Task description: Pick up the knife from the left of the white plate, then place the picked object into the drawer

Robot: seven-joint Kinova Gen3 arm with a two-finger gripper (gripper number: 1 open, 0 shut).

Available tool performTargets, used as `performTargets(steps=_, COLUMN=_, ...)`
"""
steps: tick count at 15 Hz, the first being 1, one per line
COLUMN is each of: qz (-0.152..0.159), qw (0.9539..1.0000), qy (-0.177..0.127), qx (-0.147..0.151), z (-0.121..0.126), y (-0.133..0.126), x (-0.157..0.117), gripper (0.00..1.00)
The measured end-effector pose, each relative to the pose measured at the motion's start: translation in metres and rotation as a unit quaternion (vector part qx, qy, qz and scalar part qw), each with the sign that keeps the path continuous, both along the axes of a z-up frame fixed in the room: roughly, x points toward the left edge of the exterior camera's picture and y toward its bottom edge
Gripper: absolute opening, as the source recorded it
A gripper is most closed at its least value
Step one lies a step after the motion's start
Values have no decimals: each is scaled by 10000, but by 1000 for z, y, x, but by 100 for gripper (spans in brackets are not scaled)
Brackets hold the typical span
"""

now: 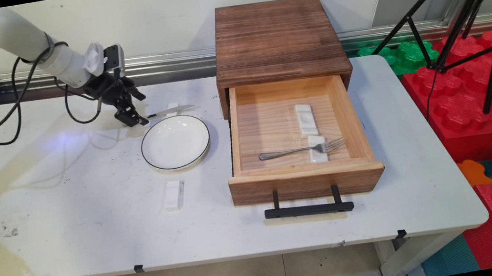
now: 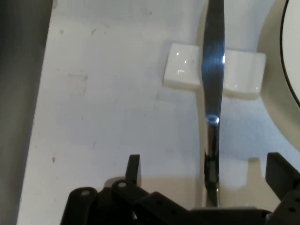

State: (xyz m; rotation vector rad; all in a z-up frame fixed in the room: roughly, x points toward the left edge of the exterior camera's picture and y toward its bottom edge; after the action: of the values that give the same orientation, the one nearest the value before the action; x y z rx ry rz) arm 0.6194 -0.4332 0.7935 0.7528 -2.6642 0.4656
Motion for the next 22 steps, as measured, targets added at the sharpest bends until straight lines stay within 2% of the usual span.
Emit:
performTargets(steps=10, qz=-61, qw=9999, qy=100, qx=82, z=-12, y=-9, x=3, gripper=100)
performTargets(steps=11, qz=-71, qw=9999, qy=105, qx=90, z=-12, y=-9, x=4, gripper=0)
performTargets(steps=22, qz=-91, qw=9997, qy=176, qx=112, z=-13, y=-12, x=5, gripper=0)
